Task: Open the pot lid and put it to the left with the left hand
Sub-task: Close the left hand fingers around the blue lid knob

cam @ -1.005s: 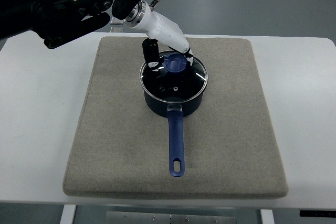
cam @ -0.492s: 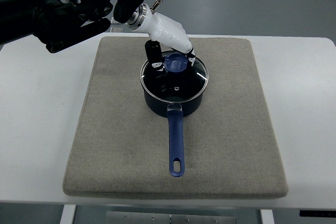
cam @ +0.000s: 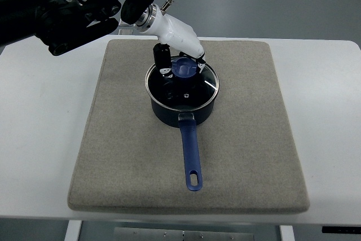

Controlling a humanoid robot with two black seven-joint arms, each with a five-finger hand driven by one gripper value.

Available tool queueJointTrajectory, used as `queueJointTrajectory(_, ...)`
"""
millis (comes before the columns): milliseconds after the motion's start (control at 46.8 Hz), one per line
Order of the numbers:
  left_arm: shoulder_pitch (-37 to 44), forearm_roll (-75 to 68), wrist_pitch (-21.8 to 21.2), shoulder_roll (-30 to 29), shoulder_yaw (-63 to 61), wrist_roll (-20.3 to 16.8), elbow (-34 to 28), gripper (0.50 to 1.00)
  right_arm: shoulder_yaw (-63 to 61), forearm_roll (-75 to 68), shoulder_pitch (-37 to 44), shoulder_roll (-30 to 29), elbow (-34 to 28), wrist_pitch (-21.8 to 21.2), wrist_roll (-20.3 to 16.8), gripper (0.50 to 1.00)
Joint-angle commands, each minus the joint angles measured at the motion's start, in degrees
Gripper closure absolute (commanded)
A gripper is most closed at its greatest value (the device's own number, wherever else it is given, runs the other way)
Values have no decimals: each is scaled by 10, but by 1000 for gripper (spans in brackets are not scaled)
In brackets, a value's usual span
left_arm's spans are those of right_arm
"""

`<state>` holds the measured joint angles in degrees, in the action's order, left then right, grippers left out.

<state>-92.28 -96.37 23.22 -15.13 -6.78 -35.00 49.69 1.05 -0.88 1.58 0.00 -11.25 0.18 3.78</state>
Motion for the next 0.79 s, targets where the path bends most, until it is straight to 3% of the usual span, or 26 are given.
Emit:
queueJointTrajectory(0,2,3,-1,2,3,0,0,1000,0,0,0,0,0,0,0,583)
queueJointTrajectory(770,-2,1,-20,10,7,0,-2,1000,0,0,0,0,0,0,0,583)
